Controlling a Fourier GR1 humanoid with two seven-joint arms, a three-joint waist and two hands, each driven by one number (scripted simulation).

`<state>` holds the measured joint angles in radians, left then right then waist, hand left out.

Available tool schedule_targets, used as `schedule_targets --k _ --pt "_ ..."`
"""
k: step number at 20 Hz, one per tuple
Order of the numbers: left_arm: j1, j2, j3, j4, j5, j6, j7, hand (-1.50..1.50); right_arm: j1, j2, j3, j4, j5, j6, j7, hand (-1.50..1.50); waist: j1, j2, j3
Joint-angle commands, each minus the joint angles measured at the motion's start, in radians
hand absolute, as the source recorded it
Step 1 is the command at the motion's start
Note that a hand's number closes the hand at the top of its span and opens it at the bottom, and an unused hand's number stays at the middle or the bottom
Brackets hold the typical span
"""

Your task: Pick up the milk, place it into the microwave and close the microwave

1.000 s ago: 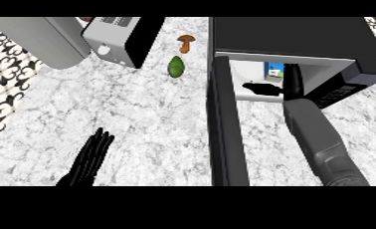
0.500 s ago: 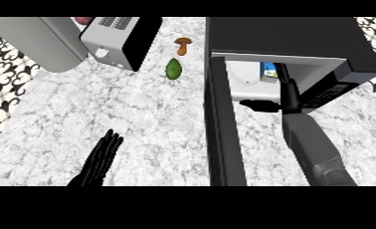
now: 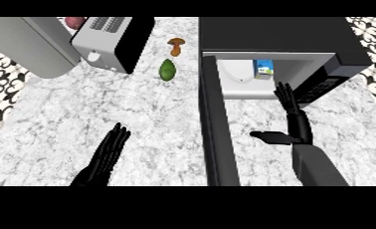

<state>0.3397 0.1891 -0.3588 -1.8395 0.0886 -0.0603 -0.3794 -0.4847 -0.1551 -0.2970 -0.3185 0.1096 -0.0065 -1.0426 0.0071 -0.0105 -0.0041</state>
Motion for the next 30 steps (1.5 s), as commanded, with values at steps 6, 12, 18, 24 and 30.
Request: schedule_targets --k 6,12,18,24,30 --pt "-0.008 0.015 -0.102 0.005 -0.073 -0.039 0.049 1.50 0.243 0.027 0.006 -0.157 -0.089 0.243 -0.089 -1.50 -0.025 0.003 0.003" --pt "-0.058 0.053 -0.111 0.085 -0.143 -0.059 0.071 1.50 0.407 0.012 0.051 -0.392 -0.140 0.313 -0.036 -1.50 -0.035 0.003 0.002" --pt "-0.166 0.041 -0.219 0.137 -0.304 -0.058 0.135 1.50 0.560 -0.048 0.082 -0.665 -0.204 0.364 0.080 -1.50 -0.042 0.003 0.002" --pt "-0.276 -0.071 -0.294 0.325 -0.355 -0.080 0.125 1.50 0.764 -0.087 0.084 -0.920 -0.307 0.418 0.161 -1.50 -0.033 0.008 0.002" --pt "-0.343 -0.186 -0.411 0.440 -0.376 0.004 0.148 1.50 0.849 -0.103 0.071 -1.161 -0.410 0.410 0.316 -1.50 -0.021 0.009 0.003"
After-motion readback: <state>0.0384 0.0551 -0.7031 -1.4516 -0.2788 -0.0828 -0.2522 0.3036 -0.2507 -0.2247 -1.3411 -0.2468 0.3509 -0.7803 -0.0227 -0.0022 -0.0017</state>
